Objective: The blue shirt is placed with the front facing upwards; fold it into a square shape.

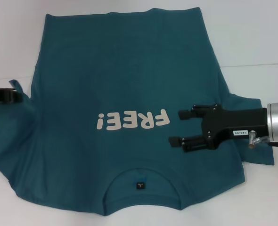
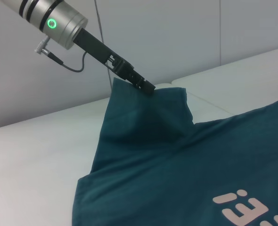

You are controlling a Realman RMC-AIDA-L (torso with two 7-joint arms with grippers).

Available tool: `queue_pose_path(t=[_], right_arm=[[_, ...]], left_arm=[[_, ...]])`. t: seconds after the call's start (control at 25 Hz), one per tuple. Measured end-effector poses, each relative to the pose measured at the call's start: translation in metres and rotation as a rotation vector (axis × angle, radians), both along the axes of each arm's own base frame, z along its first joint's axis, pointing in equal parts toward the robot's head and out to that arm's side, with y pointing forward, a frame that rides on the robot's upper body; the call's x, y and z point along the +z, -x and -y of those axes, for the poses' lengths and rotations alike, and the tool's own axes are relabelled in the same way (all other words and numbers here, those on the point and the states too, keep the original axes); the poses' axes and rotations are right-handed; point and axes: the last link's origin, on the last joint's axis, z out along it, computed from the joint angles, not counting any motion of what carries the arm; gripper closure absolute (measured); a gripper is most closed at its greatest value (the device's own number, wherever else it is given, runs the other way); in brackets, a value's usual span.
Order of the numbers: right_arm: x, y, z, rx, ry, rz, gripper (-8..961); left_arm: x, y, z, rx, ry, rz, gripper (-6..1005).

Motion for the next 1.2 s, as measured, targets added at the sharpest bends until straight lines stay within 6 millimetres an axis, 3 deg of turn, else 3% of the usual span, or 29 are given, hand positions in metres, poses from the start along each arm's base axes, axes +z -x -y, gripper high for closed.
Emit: queue_pose_path(t=[0.28,0.56,0.76,0.92,1.0,1.12,1.2], right_arm=[[0.002,-0.006,0.0,-0.017,-0.023,0.001,12],[0.003,-0.011,0.003,-0.027,-0.03,0.008,12],[0.002,-0.012,0.003,-0.032,-0.023,0.012,13],[0.008,-0.011,-0.001,-0.101,-0.025,-0.019,13],[0.021,-0.011,-0.007,-0.198,-0.036,-0.056,13],[0.046,-0.012,-0.014,-0.331,-0.059,-0.121,13],[0.063,-0.014,-0.015,-0.416,-0.072,-0.179,12]], left_arm=[[-0.036,-0.029,-0.004,-0.031,0.062,0.053,924],[-0.094,-0.042,-0.005,-0.028,0.188,0.107,902],[-0.095,-0.046,-0.01,-0.061,0.128,0.144,886],[-0.085,-0.038,-0.009,-0.101,0.082,0.135,739],[-0.082,-0.036,-0.004,-0.161,0.079,0.135,665],[-0.08,-0.039,0.01,-0.331,0.093,0.172,420],[-0.079,-0.044,0.022,-0.483,0.097,0.216,383]])
